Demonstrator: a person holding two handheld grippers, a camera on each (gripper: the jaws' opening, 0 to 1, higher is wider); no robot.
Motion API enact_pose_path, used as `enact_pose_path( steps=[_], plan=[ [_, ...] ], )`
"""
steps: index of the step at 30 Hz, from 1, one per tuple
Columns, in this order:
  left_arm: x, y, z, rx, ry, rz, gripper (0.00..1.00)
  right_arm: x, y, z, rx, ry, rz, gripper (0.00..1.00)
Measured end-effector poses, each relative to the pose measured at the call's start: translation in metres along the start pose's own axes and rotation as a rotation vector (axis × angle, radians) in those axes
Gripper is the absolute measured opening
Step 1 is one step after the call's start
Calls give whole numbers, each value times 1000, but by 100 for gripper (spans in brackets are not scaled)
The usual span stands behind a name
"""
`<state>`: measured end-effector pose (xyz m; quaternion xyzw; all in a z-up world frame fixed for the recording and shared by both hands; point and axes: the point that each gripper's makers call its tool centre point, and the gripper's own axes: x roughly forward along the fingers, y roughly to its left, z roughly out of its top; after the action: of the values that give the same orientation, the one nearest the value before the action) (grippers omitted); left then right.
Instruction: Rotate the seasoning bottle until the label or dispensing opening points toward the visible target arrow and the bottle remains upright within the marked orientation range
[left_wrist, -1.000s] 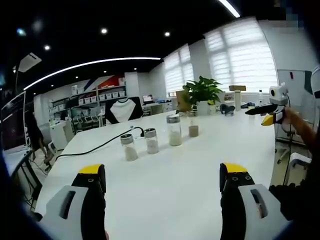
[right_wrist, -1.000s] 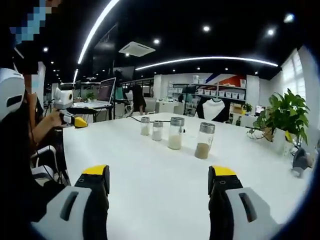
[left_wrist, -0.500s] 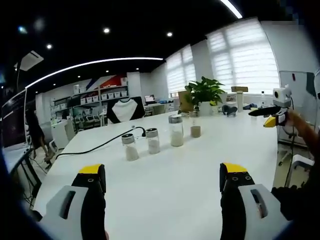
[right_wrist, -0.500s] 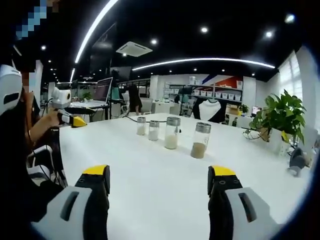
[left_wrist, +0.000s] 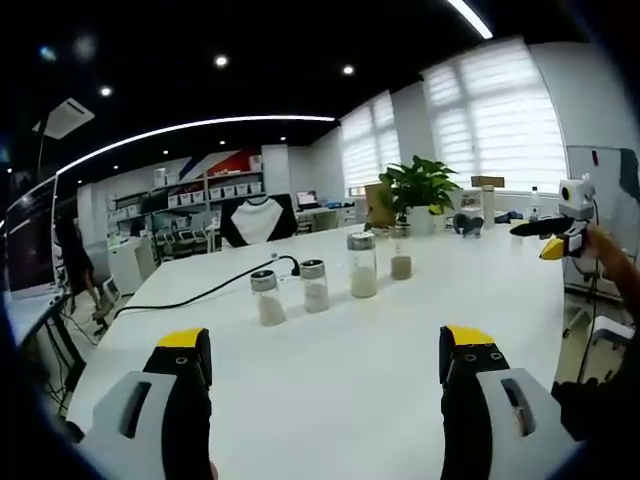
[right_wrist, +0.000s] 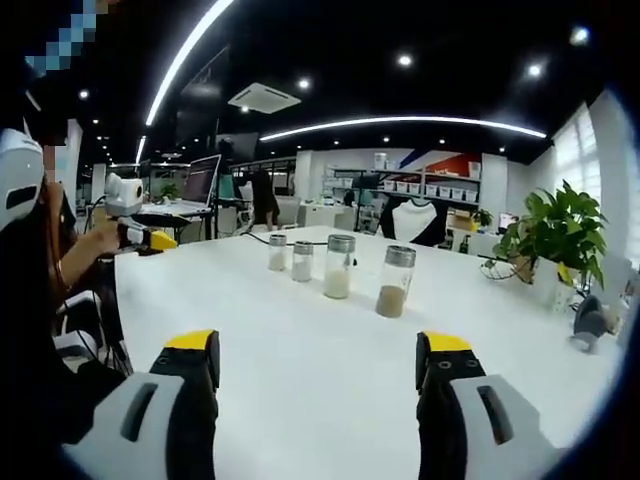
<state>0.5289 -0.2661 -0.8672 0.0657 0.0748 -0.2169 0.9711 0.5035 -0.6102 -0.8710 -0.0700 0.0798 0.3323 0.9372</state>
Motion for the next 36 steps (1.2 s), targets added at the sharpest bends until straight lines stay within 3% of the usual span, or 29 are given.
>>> enact_pose_path(
  steps=[10,36],
  plan=[
    [1,3,-7,-24,22,7,100,2,4,0,-11,2,11,81],
    [14,22,-4,-15,0,78,96,-3,1,-3,-6,1,-7,83]
  ],
)
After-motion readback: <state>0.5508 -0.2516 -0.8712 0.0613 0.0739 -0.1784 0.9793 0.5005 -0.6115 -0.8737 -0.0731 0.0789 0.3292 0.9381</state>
